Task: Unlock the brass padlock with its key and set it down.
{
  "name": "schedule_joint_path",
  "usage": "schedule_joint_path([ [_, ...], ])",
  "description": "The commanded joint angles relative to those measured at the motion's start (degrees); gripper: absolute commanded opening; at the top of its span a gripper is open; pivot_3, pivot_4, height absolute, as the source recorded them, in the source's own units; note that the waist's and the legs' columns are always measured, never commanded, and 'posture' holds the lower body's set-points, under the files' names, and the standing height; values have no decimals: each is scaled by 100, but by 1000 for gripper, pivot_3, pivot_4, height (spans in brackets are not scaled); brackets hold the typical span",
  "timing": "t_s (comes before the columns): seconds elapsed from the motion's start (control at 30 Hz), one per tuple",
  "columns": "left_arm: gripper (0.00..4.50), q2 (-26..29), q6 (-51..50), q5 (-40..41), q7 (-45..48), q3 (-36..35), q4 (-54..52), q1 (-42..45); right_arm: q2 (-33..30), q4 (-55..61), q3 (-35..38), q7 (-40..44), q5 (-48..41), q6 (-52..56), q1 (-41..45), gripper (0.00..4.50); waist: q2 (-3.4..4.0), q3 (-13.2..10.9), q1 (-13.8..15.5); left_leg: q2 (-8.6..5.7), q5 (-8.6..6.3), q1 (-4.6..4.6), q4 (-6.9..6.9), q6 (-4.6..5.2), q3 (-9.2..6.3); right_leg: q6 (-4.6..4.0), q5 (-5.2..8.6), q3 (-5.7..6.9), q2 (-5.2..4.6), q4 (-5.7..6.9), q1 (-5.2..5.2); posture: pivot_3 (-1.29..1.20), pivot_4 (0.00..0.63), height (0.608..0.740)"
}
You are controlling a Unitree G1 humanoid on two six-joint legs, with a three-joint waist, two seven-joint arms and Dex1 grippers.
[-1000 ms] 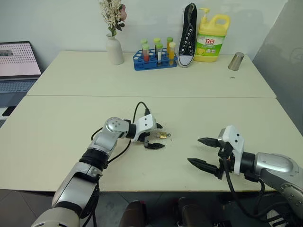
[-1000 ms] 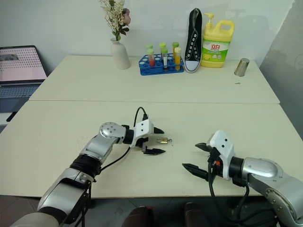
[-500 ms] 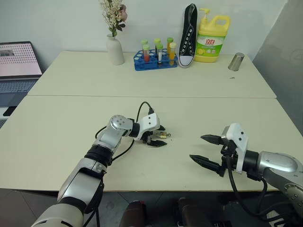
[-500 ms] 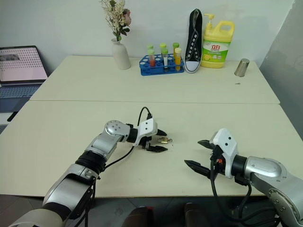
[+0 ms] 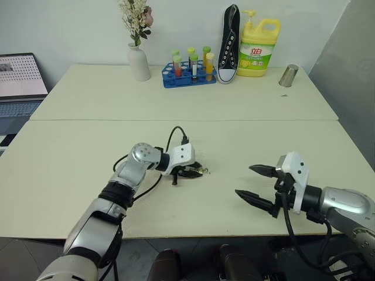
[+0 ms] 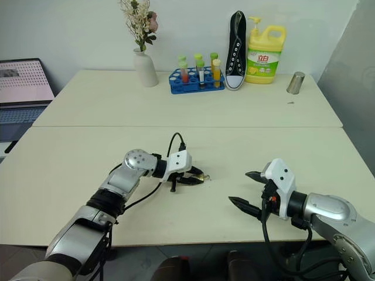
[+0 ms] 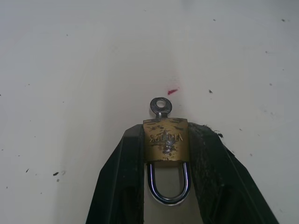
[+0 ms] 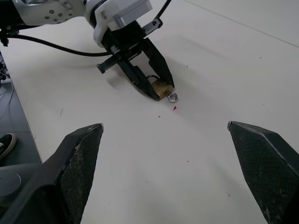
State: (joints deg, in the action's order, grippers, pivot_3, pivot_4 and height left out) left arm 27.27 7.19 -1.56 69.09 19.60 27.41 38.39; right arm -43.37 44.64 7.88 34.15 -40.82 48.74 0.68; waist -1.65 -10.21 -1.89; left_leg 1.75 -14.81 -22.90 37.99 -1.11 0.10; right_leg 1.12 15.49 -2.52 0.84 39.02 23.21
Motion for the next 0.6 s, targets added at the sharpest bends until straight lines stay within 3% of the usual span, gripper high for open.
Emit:
schedule_joint_path([
  [0.03, 967, 110, 619, 32, -253, -246, -471, -119, 32, 120, 128, 10, -29, -232, 80, 4500, 0, 0, 15, 0, 0, 0, 0, 0, 0, 0, 0, -1, -1, 0, 0, 0, 150, 740],
  [0.2, 967, 303, 1823, 315, -408, -550, -1133, -446, 77, 60, 37, 12, 33, -365, 165, 4500, -2, -1, 33, -7, 0, -6, 4, 0, 6, 0, 0, -2, -17, -4, 0, 0, 150, 740],
  [0.27, 967, 435, 3434, -183, -1030, -720, -829, -363, 188, -38, -19, 29, -125, -325, 301, 4500, -2, -1, 40, -7, 0, -6, 4, 0, 6, 0, 0, -2, -17, -4, -1, 0, 150, 740],
  [0.3, 967, 526, 4558, -801, -1557, -857, -666, -322, 235, -150, -107, 73, -147, -318, 421, 4500, -2, -1, 41, -7, 0, -5, 4, 0, 5, 0, 0, -2, -18, -5, -1, 0, 150, 740],
  [0.37, 967, 615, 5765, -1588, -2230, -991, -409, -251, 274, -277, -206, 126, -143, -313, 551, 4500, -2, -1, 33, -4, 0, 0, 3, 0, 7, -1, -1, -6, -18, -4, -1, 0, 150, 740],
  [0.6, 967, 499, 6276, -2131, -3574, -1282, -351, -451, 722, -1073, -726, 332, -301, -181, 1580, 4500, -2, -1, 35, -8, 0, -4, 6, 0, 11, -9, -11, 0, -22, -4, -2, 0, 150, 740],
])
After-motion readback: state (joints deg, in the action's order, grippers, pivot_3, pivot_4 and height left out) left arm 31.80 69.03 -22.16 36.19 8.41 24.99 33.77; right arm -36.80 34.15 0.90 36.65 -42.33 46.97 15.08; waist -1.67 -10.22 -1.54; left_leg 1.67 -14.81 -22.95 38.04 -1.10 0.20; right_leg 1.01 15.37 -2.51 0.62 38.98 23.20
